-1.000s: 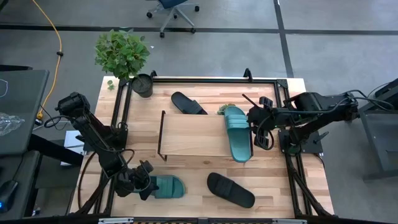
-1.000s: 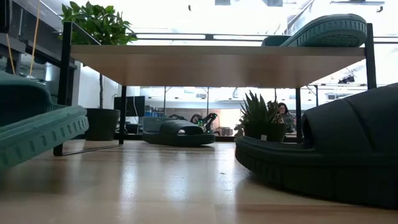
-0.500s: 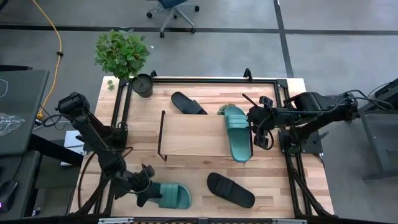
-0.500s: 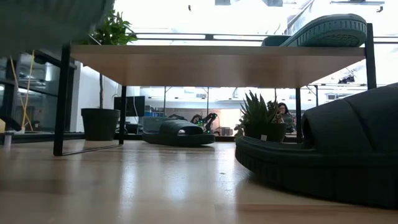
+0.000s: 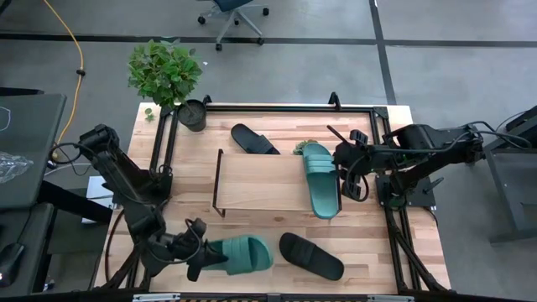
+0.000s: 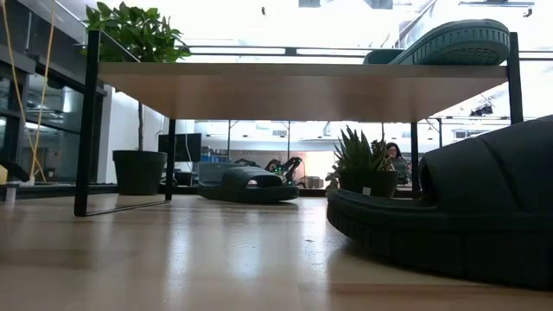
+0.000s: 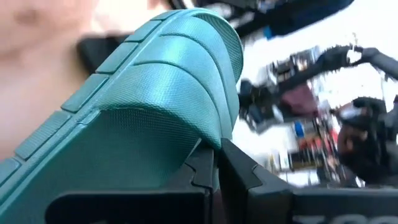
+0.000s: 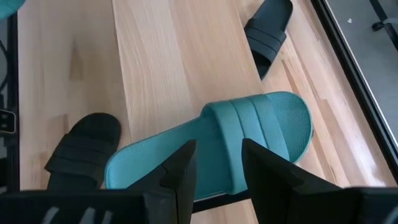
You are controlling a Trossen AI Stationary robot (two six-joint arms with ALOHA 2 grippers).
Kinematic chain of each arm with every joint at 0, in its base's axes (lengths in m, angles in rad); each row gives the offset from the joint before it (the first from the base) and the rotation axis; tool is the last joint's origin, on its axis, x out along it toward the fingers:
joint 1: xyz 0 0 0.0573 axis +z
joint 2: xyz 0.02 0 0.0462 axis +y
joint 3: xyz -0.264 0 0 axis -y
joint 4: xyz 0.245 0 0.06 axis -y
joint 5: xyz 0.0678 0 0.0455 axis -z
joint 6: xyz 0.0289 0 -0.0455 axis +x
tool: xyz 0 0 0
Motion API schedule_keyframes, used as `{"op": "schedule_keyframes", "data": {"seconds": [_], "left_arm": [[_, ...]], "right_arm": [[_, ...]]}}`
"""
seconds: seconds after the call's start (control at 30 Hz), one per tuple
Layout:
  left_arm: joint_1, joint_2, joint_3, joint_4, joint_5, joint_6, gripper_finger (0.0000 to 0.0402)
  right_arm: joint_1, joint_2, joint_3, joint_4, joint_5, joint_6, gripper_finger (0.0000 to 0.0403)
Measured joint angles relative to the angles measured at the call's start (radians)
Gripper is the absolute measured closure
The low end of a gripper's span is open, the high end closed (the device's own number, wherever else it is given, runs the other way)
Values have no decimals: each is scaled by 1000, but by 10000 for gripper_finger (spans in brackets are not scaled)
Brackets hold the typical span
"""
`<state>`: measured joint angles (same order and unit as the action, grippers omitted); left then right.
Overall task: Pick and place slides into the shelf
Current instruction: Put the green slipper on the shelf
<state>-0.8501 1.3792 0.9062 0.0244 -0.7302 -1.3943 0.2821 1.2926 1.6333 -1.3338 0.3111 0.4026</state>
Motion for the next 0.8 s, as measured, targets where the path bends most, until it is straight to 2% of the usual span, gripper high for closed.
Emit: {"op": "schedule_keyframes", "data": {"seconds": [0.17,0.23,0.4,0.6,0.8], "left_arm": [[4,0,84,-69,-152,3,401],[18,0,115,-101,-182,11,401],[83,0,191,-132,-208,118,401],[202,0,263,-133,-208,295,401],[309,0,304,-129,-232,374,401]], "right_arm": [[0,0,0,37,0,0,284],[0,0,0,60,0,0,284],[0,-4,0,137,15,1,284],[0,-48,0,155,181,27,284],[0,-146,0,254,215,27,284]]}}
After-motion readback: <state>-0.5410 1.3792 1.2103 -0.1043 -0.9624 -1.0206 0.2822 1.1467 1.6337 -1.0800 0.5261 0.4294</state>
